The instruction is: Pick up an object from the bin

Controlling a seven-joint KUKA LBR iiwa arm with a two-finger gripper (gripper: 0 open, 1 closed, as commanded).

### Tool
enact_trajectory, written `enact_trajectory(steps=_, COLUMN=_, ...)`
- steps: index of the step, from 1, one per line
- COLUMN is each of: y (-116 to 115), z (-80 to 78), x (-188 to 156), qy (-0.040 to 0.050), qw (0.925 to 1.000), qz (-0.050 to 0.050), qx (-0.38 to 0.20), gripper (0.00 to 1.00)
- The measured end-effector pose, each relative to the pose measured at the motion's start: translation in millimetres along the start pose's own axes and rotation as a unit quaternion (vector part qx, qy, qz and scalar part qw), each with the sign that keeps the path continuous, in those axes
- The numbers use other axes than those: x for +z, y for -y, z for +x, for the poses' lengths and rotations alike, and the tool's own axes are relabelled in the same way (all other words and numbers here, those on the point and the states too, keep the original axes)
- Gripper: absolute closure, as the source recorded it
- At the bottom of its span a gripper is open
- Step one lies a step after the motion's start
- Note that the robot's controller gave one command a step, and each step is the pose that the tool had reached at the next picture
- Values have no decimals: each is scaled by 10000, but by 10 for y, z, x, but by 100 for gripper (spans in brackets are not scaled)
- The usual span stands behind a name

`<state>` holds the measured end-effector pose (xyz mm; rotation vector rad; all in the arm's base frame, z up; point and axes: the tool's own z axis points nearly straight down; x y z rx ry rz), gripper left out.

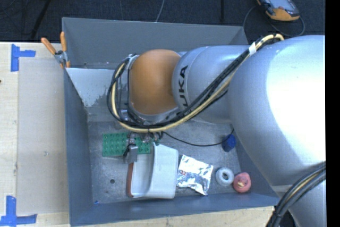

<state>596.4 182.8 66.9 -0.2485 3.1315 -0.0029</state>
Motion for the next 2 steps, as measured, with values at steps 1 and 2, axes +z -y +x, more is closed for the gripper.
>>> enact_trajectory(steps=1, y=-15, z=1, x=-26, qy=2, qw=10000, qz=-14, qx=11, gripper=100)
enact_trajectory(steps=2, y=20, z=-121, x=-1332, qy=36, qw=9611, qz=-8, qx=-2761, gripper=100)
